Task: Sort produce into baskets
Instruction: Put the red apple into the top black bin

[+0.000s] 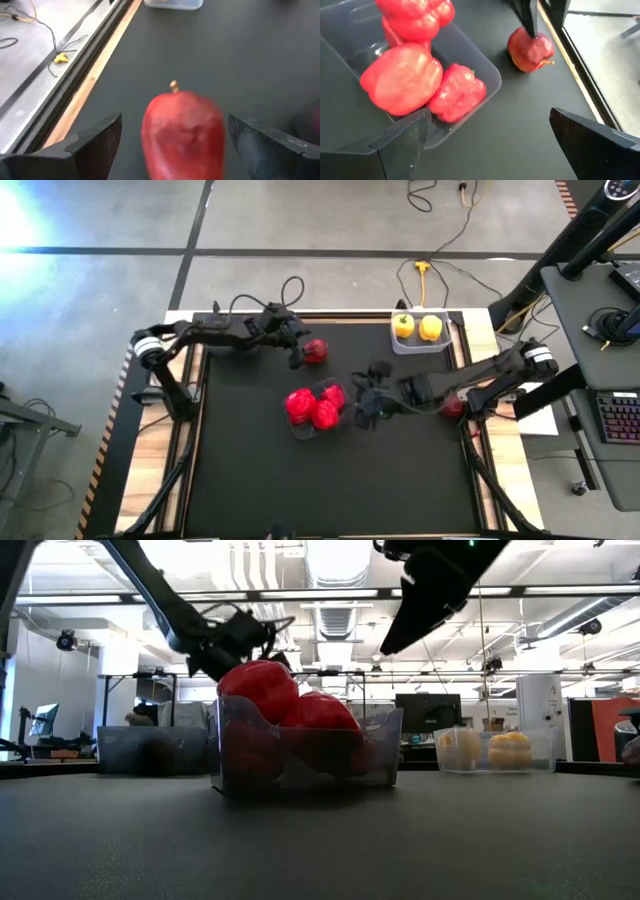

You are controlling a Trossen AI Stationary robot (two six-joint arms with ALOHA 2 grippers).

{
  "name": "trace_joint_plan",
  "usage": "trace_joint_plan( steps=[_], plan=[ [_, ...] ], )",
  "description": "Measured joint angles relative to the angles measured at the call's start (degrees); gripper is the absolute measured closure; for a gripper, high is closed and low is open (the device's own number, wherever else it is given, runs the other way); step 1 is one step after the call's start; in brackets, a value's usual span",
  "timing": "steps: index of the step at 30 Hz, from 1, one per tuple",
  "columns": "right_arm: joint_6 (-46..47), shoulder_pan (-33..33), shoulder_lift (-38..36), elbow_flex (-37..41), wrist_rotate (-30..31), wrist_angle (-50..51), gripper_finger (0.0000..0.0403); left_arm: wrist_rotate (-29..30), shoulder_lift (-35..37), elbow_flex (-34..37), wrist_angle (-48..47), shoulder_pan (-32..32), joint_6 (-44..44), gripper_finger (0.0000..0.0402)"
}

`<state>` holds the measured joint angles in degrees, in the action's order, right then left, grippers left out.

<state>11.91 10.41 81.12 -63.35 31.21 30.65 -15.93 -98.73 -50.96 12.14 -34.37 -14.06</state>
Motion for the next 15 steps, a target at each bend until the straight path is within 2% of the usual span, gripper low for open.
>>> trace_joint_plan(
  steps=[6,15],
  plan=[
    [3.97,0.3,-0.02,5.36,1.34,-7.39,0.0003,0.27,-4.42,-0.91,1.78,0.17,-1.08,0.0056],
    [3.59,-0.67,-0.09,4.41,1.87,-7.43,0.0003,0.74,-9.23,-1.15,5.68,0.29,-0.63,0.0056]
  ],
)
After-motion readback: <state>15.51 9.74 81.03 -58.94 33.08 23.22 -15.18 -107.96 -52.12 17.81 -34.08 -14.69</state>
